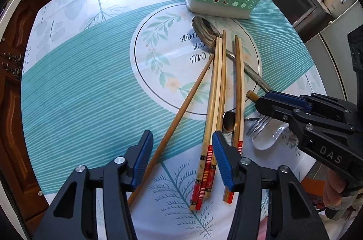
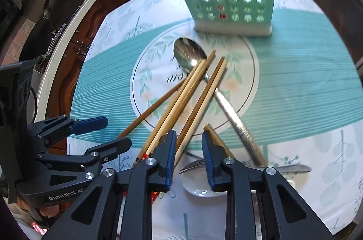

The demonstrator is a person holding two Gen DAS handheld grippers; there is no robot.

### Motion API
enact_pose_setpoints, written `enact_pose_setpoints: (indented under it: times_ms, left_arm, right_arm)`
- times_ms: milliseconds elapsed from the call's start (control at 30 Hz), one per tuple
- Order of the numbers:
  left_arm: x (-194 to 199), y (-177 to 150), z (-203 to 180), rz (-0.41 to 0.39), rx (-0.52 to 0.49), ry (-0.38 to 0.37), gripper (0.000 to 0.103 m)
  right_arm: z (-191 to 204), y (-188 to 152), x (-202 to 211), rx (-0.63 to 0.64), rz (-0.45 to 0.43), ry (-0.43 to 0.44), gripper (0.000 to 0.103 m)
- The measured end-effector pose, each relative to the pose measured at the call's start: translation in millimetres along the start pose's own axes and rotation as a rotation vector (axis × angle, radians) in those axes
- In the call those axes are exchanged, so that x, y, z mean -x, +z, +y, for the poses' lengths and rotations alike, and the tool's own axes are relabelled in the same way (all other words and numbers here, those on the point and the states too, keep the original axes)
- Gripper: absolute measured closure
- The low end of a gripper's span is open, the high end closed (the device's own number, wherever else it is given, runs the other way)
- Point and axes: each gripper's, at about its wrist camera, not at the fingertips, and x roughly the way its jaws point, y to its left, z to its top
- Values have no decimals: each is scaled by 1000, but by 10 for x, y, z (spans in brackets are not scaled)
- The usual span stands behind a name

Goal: Organize utensils
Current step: 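Move both tools back down to the chopstick pile, then grasp a chopstick with the right tool while the left tool grasps another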

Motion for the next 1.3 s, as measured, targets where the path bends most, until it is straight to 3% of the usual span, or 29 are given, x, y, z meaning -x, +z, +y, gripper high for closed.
enact_pose_setpoints:
  times_ms: [67, 233, 600, 867, 1300]
  left_arm:
    - [-12, -26, 31, 11, 15, -17, 61]
    - [-51, -31, 41, 32, 27, -46, 68]
    - [-87, 207, -100, 26, 24, -68, 69]
    - [-106, 353, -84, 30, 46, -78, 69]
    - [-154, 331, -11, 46, 64, -77, 69]
  right_arm:
    - [-17, 9, -59, -19, 10, 6, 83]
    - [-118, 125, -183, -83, 20, 21, 85]
    - [-353, 465, -471, -163, 48, 51, 88]
    - [-346, 599, -540, -174, 56, 119, 88]
    - [-188, 733, -645, -134, 83, 111, 88]
